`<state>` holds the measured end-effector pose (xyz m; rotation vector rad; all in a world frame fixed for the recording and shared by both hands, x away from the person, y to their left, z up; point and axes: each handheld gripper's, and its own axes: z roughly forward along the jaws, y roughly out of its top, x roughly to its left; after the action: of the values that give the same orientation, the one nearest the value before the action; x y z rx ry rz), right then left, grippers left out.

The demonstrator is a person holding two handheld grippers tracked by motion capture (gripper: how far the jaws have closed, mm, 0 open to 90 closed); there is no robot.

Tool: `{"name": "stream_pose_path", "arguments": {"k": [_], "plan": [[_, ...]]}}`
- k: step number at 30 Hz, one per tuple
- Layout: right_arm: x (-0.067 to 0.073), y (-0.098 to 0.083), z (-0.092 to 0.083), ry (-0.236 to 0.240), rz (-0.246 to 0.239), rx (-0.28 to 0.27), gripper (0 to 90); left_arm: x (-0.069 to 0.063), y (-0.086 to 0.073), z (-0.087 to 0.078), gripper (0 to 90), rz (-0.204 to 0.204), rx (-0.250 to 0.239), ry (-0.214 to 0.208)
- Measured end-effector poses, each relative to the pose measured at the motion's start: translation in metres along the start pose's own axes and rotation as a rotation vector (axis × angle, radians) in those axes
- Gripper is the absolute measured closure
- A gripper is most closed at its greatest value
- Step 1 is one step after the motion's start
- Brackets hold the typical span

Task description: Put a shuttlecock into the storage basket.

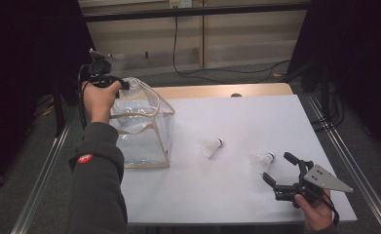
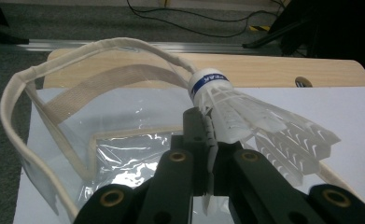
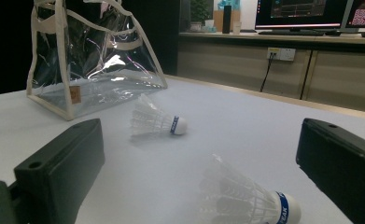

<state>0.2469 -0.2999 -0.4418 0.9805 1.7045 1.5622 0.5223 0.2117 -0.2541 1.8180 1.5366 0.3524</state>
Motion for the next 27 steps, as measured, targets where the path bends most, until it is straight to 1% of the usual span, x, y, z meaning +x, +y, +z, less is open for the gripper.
{"name": "stream_pose_path", "arguments": {"k": [5,9,14,15,17,19,20,22,24,27], "plan": [[0.0,0.0,0.0,0.001,-0.001,-0.001,0.9,0.002,0.0,0.0,89.1,0.003,0.005,0.007],[0.0,0.0,0.0,0.004,-0.001,0.001,0.9,0.002,0.001,0.001,88.7,-0.004,0.0,0.009],[0.0,0.0,0.0,0.002,-0.001,-0.007,0.9,0.003,0.001,0.004,88.6,0.004,0.011,0.01],[0.0,0.0,0.0,0.004,-0.002,-0.005,0.9,0.002,0.001,0.005,88.6,0.007,0.012,0.015],[0.0,0.0,0.0,0.003,-0.003,-0.003,0.9,0.002,0.001,0.006,88.6,0.006,0.02,0.02],[0.0,0.0,0.0,0.004,-0.003,-0.004,0.9,0.002,0.001,0.007,88.6,0.002,0.017,0.019],[0.0,0.0,0.0,0.004,-0.003,-0.004,0.9,0.002,0.001,0.008,88.7,0.01,0.024,0.017],[-0.001,0.0,0.0,0.004,-0.003,-0.004,0.9,0.002,0.001,0.009,88.7,0.009,0.026,0.017],[-0.001,0.0,0.0,0.003,-0.004,-0.005,0.9,0.002,0.001,0.01,88.6,0.001,0.022,0.021],[-0.001,0.0,-0.001,0.004,-0.004,-0.005,0.9,0.003,0.001,0.011,88.6,0.005,0.024,0.022]]}}
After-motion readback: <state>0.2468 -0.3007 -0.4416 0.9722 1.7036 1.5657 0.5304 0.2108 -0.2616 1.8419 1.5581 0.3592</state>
